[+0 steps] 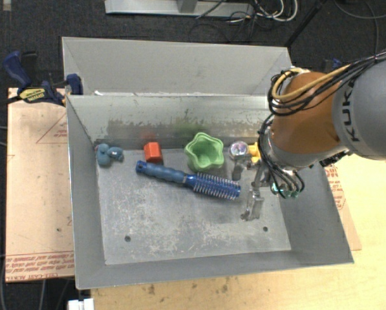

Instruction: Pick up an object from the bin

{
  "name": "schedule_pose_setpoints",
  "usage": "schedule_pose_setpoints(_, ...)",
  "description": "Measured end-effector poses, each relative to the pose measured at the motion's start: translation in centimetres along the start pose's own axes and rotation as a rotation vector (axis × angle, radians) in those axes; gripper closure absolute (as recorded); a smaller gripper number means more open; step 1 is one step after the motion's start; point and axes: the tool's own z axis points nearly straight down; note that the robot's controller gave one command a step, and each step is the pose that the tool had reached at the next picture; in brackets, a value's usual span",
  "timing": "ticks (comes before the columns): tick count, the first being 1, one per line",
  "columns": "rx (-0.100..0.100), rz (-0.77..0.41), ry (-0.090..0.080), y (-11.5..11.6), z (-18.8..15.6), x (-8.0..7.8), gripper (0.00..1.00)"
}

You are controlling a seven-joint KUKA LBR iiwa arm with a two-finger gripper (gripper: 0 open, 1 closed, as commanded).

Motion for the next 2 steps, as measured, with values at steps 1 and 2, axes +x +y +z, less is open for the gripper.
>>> schedule_pose_setpoints(1, -0.002, 0.093, -0.004, 2.5, 7.7, -2.3, 0.00)
schedule_pose_setpoints(2, -0.001, -0.015, -0.011, 6.4, 4.2, -1.8, 0.00)
